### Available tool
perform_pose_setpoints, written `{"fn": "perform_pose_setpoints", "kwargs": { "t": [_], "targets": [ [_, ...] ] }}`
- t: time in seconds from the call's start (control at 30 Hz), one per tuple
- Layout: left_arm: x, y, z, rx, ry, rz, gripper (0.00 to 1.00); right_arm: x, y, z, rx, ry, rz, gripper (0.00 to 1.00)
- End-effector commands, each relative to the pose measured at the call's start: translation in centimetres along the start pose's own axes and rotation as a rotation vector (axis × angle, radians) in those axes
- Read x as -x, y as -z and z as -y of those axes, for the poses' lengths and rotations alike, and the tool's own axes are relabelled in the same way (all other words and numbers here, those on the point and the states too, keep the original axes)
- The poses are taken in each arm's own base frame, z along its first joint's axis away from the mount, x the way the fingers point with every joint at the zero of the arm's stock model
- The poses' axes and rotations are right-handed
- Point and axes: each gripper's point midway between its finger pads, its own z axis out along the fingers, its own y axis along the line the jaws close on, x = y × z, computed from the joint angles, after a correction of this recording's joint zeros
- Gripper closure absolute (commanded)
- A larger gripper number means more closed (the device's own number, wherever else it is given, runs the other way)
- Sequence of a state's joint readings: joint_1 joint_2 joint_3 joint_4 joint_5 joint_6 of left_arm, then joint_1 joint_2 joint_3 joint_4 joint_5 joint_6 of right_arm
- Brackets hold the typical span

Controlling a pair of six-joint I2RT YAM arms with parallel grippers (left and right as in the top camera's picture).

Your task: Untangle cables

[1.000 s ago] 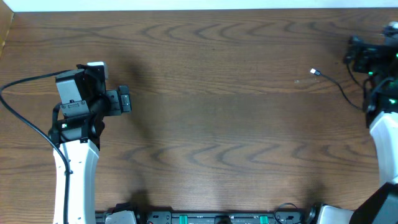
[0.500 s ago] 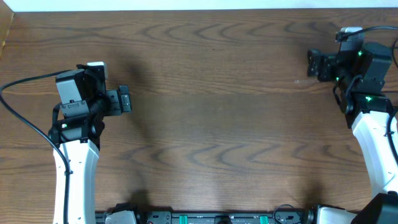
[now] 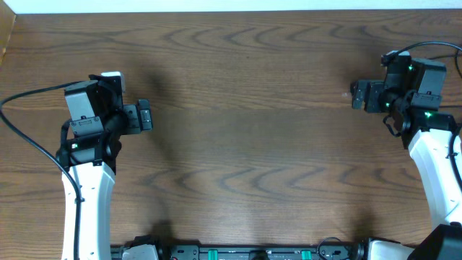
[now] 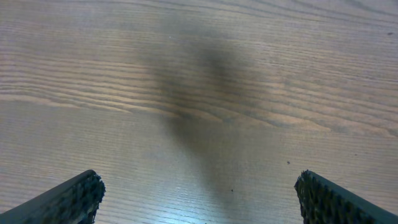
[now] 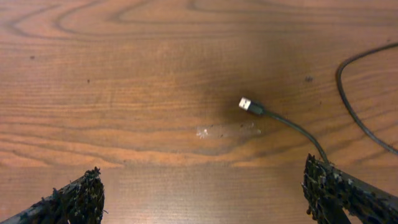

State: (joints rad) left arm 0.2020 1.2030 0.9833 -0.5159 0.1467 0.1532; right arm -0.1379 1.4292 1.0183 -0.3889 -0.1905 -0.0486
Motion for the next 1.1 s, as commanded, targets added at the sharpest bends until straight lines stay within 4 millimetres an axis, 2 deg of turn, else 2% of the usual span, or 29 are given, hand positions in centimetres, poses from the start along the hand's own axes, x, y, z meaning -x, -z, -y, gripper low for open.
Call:
{"fn": "perform_pose_setpoints", "kwargs": {
  "t": [0.0,0.83,1.07],
  "targets": [
    [0.8,0.3,-0.4,0.014,0.011,0.016,0.02,0.3,0.6,-0.4,0.007,0.013,0.003,0.01],
    [0.7,0.5,-0.3,0.014,0.010,0.021,0.02,0.1,0.6,-0.4,0.007,0.012,-0.004,0.01],
    [-0.8,1.9,0.0,0.016,0.007,0.049,0.02,0.1,0.6,-0.4,0.007,0.012,-0.004,0.01]
  ]
}}
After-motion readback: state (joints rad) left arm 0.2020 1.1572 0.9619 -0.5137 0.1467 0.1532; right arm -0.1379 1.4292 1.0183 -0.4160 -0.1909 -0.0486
